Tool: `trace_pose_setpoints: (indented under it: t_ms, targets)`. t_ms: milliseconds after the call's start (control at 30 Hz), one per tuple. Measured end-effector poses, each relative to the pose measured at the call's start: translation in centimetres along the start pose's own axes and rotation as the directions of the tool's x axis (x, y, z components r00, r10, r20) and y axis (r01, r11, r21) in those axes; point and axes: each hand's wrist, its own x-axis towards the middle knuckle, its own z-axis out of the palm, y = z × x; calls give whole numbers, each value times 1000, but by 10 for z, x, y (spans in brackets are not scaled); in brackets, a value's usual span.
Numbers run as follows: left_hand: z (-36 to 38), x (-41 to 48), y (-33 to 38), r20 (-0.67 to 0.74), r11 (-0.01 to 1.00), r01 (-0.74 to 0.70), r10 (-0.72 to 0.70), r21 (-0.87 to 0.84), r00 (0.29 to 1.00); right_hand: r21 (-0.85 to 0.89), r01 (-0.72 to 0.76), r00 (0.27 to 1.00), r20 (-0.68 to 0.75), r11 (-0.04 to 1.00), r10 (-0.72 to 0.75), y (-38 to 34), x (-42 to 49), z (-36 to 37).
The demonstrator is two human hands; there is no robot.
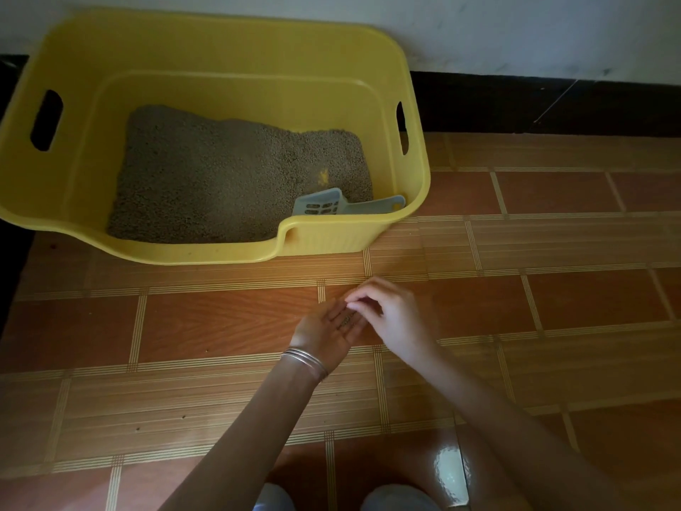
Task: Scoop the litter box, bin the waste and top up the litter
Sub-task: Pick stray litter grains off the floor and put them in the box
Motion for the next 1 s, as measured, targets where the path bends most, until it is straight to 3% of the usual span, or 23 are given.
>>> trace_pose_setpoints:
  t_ms: [133,333,433,1000]
  targets:
    - [-6,2,8,35,999,25,-25,-25,999,-14,-74,996,-53,997,73,22,-5,-18]
    - [-16,2,22,35,997,-5,8,-78,999,-126,-187,975,98,974,200,56,-17,-26]
    - [-18,3,25,39,997,-9,12,-81,999,-109,-199,977,59,974,206,58,-16,-19]
    - [-20,7,25,51,997,-6,10,-79,999,-284,-11,1000,-4,959,10,50,1,-2]
